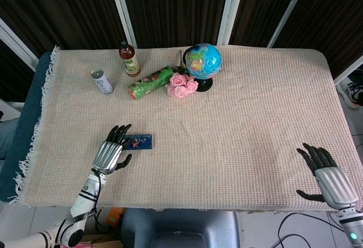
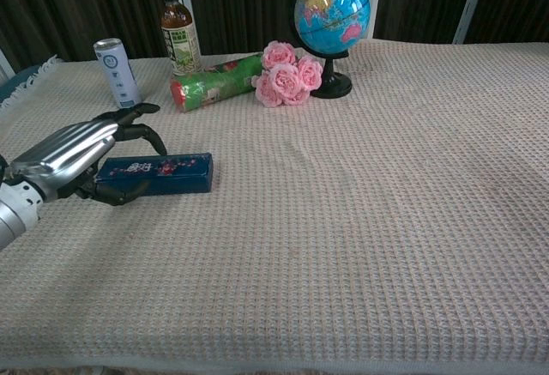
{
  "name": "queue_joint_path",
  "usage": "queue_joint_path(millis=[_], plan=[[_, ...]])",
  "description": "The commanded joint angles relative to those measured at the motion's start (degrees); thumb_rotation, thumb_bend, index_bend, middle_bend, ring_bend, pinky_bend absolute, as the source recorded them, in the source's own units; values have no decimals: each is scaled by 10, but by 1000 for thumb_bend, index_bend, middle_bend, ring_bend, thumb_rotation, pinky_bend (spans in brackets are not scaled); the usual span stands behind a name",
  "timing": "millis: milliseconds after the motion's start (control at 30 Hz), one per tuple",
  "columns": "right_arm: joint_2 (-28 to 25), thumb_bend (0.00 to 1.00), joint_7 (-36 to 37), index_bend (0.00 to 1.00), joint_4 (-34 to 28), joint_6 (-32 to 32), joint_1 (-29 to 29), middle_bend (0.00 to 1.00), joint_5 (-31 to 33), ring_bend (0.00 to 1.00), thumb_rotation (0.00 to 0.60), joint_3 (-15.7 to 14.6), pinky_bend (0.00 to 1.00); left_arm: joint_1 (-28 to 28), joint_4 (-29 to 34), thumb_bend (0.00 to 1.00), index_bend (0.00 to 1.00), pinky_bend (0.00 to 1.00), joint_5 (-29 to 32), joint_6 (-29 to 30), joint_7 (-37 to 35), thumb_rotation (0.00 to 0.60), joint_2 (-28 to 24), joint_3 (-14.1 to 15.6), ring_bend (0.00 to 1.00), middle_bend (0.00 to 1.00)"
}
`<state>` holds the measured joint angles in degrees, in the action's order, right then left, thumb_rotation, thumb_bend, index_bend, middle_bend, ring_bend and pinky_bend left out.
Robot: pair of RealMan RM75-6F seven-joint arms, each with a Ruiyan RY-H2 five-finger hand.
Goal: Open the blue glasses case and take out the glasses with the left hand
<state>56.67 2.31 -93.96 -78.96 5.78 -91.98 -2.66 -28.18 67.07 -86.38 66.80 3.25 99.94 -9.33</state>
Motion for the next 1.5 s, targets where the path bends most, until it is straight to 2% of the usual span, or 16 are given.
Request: queue_joint_path(millis=[33,467,833,1500], plan=[[0,2,0,0,0,0,0,0,2,0,600,1,0,-16,-29,357,360,0,19,-15,-3,600,22,-9,0,0],[-2,2,0,0,1,-1,-1,0,10,0,600,5,0,-37,-82,344,414,0,44,-20,-4,600,57,-13,0,2],[-2,3,-4,0,0,-2,-2,0,12,0,600,6,0,-46,-94,344,473,0,52,-21,-23,600,61,-10,0,18],[-4,2,2,0,1,-1,-3,0,11,0,600,4,0,-60,-109,349,516,0,70,-30,-6,600,66,-9,0,21]])
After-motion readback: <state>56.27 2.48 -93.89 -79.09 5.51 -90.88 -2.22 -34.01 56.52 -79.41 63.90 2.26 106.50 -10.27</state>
